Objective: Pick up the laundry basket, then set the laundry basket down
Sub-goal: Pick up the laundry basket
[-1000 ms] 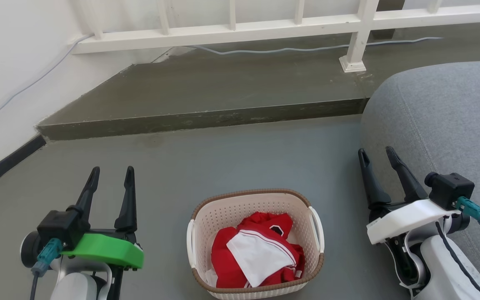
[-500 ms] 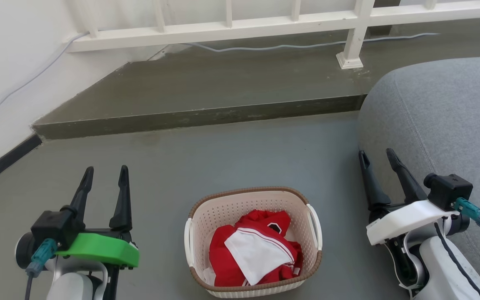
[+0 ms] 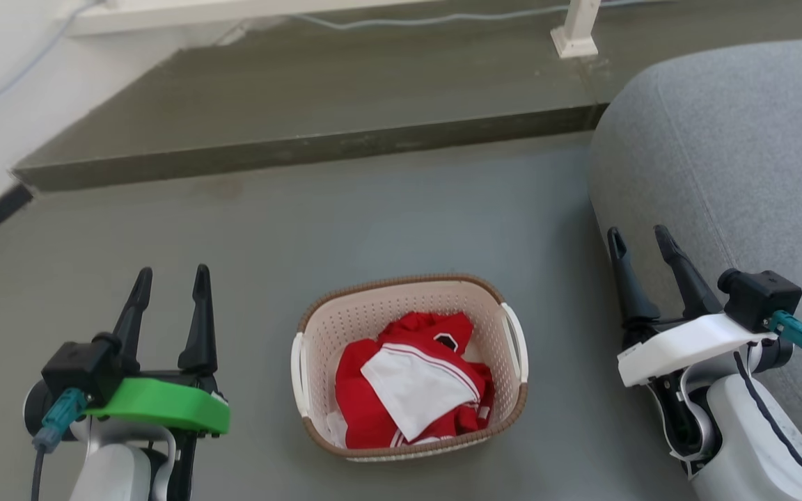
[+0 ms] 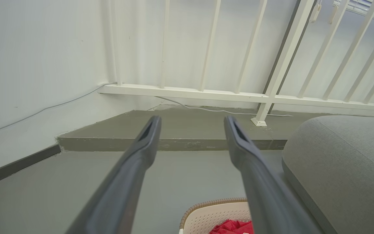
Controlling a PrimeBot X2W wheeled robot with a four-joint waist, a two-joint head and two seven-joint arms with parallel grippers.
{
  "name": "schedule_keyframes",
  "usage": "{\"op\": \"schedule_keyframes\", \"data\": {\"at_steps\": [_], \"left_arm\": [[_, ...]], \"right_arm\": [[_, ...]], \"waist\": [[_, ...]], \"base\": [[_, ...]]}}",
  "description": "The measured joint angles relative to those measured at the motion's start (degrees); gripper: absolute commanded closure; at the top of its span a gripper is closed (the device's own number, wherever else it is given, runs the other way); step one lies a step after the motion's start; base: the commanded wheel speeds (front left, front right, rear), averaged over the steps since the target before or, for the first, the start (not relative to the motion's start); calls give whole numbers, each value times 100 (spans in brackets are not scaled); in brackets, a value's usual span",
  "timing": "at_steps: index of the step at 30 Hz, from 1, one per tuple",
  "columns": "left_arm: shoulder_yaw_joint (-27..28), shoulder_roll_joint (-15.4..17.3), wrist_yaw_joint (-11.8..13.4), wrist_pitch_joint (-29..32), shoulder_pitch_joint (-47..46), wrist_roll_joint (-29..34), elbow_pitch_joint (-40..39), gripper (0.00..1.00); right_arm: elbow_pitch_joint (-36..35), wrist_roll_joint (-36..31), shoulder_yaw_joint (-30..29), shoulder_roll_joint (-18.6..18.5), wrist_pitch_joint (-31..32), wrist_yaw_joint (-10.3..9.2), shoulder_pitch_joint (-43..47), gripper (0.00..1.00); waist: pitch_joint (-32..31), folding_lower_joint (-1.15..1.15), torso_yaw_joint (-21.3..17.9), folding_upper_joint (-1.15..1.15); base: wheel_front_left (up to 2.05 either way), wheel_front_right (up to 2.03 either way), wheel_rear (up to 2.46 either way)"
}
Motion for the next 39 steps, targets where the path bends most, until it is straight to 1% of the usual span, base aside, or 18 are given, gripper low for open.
{"op": "schedule_keyframes", "data": {"at_steps": [6, 9, 12, 15, 21, 23, 25, 31, 35, 39], "left_arm": [[-44, -4, -1, 0, -273, 0, 112, 0], [-115, -7, -1, 0, -426, -158, 234, 0], [-226, -14, -5, 0, -605, -169, 336, 0], [-277, -16, -5, 0, -830, -167, 448, 0], [-326, -25, -5, 0, -1245, -87, 750, 0], [-326, -29, -7, 0, -1389, -87, 833, 0], [-328, -35, -7, 0, -1532, -82, 965, 0], [-433, -52, -8, -1, -1965, -167, 1461, 0], [-555, -69, -13, 0, -2222, -316, 1873, 0], [-605, -87, -26, 26, -2463, -421, 2234, 0]], "right_arm": [[40, 4, -99, 11, 0, 2, -136, 0], [51, 4, -136, 11, 0, 2, -243, 0], [104, 3, -154, 12, 0, 14, -352, 0], [189, 3, -152, 14, 0, 51, -470, 0], [364, 3, -135, 46, -8, 54, -814, 0], [408, 4, -149, 70, -8, 101, -957, 0], [488, 5, -154, 100, -8, 103, -1082, 0], [915, 14, -225, 102, -8, 113, -1388, 0], [1329, 25, -249, 58, -7, 157, -1609, 0], [1800, 9, -141, 22, 88, 170, -1881, 0]], "waist": [[384, 0, -65, 0], [599, 0, -84, 0], [823, 0, -92, 0], [1056, 0, -89, 0], [1534, 1, -60, 0], [1697, 1, -47, 0], [1861, 1, -34, 0], [2350, 1, 20, 0], [2662, 1, 78, 0], [2950, 1, 140, 0]], "base": [[0, 0, 0], [0, 0, 0], [0, 0, 0], [0, 0, 0], [0, 0, 0], [0, 0, 0], [0, 0, 0], [0, 0, 0], [0, 0, 0], [0, 0, 0]]}}
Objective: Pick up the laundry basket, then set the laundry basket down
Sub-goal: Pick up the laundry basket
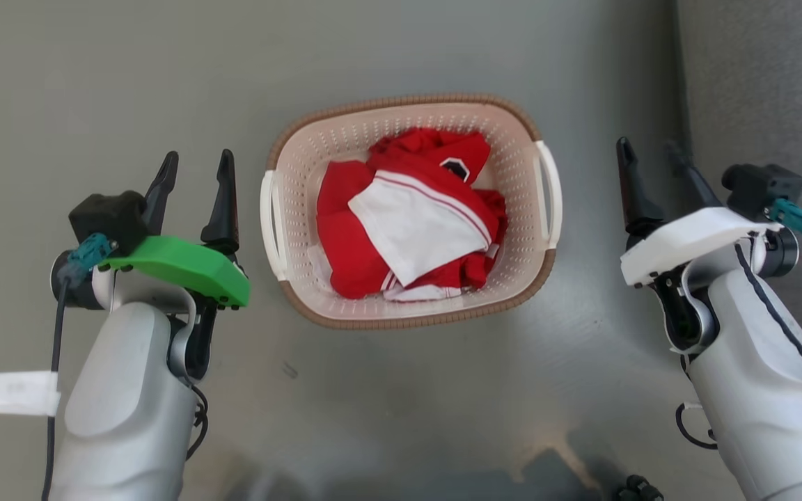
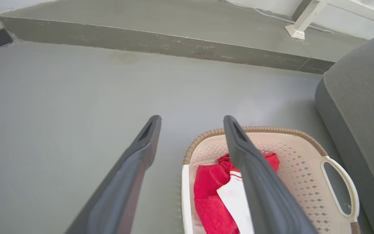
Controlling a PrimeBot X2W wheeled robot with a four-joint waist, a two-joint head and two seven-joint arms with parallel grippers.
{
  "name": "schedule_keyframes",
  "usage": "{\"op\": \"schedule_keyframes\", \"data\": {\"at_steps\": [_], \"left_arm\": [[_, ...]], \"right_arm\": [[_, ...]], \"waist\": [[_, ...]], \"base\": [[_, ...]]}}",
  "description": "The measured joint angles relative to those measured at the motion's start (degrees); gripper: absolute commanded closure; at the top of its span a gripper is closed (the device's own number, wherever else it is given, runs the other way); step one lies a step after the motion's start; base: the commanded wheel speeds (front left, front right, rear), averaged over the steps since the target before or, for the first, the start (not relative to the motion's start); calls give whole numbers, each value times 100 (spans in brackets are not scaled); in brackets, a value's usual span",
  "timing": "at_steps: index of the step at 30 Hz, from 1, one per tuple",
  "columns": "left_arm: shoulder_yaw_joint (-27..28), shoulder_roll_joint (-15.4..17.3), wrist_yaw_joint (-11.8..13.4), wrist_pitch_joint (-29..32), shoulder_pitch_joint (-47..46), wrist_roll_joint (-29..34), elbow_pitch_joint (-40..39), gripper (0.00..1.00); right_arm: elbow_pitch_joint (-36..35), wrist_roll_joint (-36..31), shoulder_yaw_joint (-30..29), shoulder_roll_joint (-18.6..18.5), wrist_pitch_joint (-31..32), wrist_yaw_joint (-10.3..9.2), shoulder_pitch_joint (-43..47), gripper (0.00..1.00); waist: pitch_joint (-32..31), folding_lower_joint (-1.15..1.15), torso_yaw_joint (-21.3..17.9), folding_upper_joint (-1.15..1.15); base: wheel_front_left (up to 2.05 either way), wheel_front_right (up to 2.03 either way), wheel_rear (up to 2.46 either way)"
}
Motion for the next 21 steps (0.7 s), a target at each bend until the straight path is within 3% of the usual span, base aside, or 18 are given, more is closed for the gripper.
{"op": "schedule_keyframes", "data": {"at_steps": [21], "left_arm": [[-695, -31, -66, 630, -1218, -412, 1617, 0]], "right_arm": [[1759, 14, 315, 211, 352, 130, -1265, 0]], "waist": [[1020, 0, 81, 0]], "base": [[0, 0, 0]]}}
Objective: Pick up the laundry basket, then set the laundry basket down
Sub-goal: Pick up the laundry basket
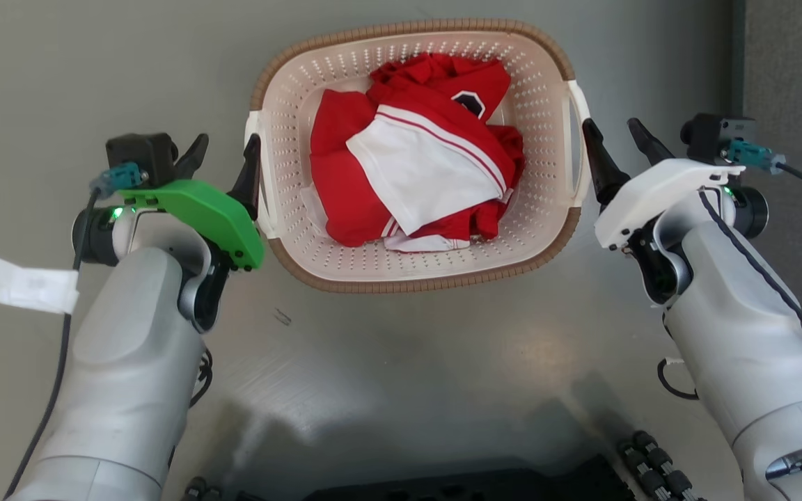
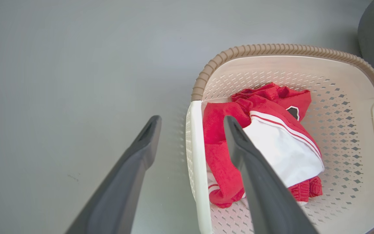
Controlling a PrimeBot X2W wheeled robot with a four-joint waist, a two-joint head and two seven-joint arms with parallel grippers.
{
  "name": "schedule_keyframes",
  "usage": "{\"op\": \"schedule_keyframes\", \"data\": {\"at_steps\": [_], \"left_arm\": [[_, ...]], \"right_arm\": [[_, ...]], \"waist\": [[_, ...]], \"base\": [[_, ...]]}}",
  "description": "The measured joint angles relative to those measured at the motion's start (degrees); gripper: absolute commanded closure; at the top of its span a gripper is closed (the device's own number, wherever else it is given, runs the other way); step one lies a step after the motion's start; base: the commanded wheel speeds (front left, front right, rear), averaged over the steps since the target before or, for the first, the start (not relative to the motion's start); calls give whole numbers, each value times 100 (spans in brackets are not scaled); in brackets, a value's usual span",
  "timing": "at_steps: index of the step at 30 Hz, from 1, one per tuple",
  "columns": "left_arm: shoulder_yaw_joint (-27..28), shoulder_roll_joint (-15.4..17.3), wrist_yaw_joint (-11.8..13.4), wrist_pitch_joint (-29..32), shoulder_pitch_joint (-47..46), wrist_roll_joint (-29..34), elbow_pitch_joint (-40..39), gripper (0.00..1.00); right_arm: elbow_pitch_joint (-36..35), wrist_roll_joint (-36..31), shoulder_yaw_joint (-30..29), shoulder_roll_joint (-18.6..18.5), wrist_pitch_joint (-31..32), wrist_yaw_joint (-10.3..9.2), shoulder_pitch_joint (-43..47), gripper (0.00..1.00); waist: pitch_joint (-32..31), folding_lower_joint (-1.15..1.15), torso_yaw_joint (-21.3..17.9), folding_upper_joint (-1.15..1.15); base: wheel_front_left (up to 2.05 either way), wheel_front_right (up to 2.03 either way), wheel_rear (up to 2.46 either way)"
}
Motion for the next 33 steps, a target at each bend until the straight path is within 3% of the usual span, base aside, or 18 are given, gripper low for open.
{"op": "schedule_keyframes", "data": {"at_steps": [4, 16, 27, 28, 29, 30, 31, 32, 33], "left_arm": [[-114, -2, -21, 171, -225, -399, 143, 0], [-586, -4, -22, 505, -803, -692, 628, 0], [-1084, -8, -23, 543, -927, -1042, 693, 0], [-1134, -8, -23, 586, -929, -1100, 693, 6], [-1167, -10, -23, 589, -929, -1128, 700, 24], [-1196, -10, -23, 589, -933, -1138, 709, 44], [-1229, -9, -23, 588, -944, -1152, 722, 70], [-1265, -9, -23, 588, -961, -1180, 738, 90], [-1304, -8, -23, 588, -986, -1190, 751, 100]], "right_arm": [[202, -29, 122, 14, 24, 5, -223, 0], [765, -163, 423, 94, 42, 58, -859, 0], [1069, -111, 530, 120, -126, 105, -1101, 0], [1088, -96, 549, 121, -147, 105, -1116, 0], [1109, -89, 569, 121, -165, 107, -1123, 0], [1136, -79, 580, 121, -169, 107, -1126, 14], [1163, -62, 590, 121, -172, 107, -1129, 53], [1184, -56, 600, 121, -189, 107, -1131, 72], [1203, -55, 605, 121, -194, 107, -1137, 100]], "waist": [[192, 0, -11, 0], [763, 0, -27, 0], [877, 0, 6, 0], [880, 0, 9, 0], [882, 0, 11, 0], [885, 0, 13, 0], [887, 0, 15, 0], [889, 0, 17, 0], [891, 0, 19, 0]], "base": [[0, 0, 0], [0, 0, 0], [0, 0, 0], [0, 0, 0], [0, 0, 0], [0, 0, 0], [0, 0, 0], [0, 0, 0], [0, 0, 0]]}}
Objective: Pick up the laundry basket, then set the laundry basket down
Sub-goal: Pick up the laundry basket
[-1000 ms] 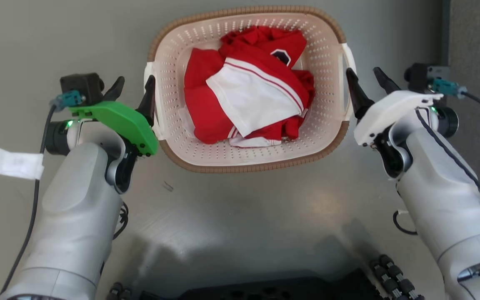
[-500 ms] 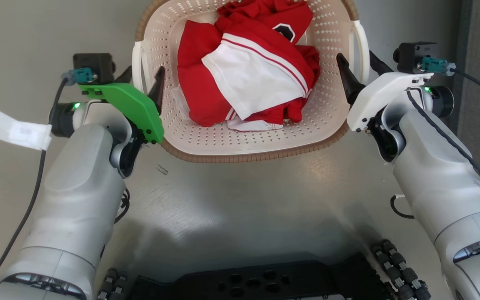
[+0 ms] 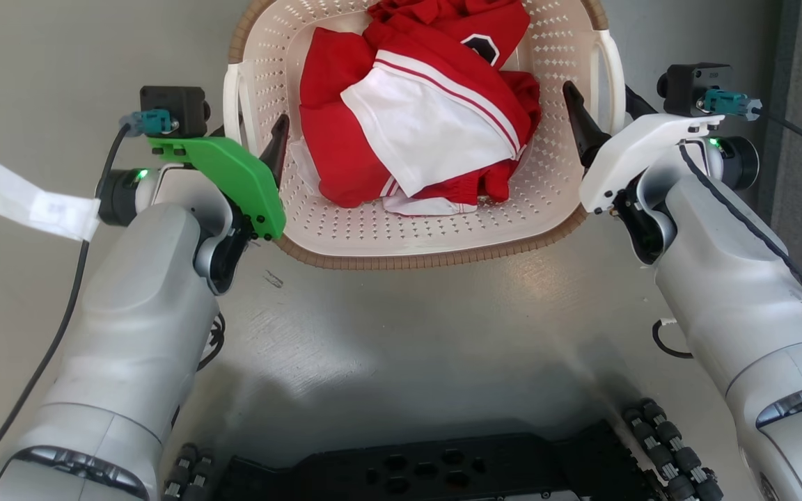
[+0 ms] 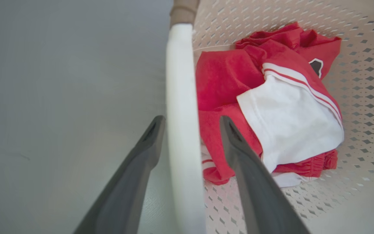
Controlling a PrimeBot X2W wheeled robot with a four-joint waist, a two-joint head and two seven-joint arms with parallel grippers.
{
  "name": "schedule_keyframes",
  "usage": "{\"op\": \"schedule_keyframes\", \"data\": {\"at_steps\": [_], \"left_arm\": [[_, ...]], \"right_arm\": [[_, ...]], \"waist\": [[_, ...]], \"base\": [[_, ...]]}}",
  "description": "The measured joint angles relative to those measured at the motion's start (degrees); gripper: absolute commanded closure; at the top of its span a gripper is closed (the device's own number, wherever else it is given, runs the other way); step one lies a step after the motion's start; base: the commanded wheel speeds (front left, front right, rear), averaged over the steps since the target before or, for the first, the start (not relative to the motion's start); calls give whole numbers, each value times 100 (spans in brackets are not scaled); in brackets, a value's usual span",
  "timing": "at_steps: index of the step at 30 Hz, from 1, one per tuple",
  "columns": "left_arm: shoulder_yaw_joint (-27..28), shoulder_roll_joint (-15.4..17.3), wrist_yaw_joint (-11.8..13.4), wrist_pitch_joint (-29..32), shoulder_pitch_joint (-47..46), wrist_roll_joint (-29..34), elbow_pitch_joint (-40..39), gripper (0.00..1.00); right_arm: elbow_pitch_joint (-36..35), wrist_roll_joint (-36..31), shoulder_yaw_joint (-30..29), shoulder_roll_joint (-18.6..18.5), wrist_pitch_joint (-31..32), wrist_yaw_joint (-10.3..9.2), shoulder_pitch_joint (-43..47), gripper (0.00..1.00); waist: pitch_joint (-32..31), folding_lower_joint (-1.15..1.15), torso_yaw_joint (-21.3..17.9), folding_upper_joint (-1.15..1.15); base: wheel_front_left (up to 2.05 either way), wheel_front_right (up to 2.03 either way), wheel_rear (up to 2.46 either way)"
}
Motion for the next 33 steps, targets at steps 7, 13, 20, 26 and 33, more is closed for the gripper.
{"op": "schedule_keyframes", "data": {"at_steps": [7, 13, 20, 26, 33], "left_arm": [[-219, 2, 16, -14, -60, -198, 69, 100], [-414, 4, 16, -115, -59, -292, 171, 100], [-627, 4, 16, -133, 22, -594, 270, 100], [-799, 8, 16, -110, 154, -697, 424, 100], [-922, 8, 14, -100, 299, -795, 655, 100]], "right_arm": [[191, 84, 89, 19, -51, 18, -61, 100], [250, 211, 199, 20, -74, 20, -47, 100], [309, 509, 421, 16, -116, 48, 147, 100], [291, 843, 675, 12, 2, 48, 350, 100], [216, 1214, 947, 12, 298, 47, 502, 100]], "waist": [[-46, 0, 12, 0], [-224, 0, 26, 0], [-572, 0, 56, 0], [-985, 0, 73, 0], [-1527, 0, 65, 0]], "base": [[0, 0, 0], [0, 0, 0], [0, 0, 0], [0, 0, 0], [0, 0, 0]]}}
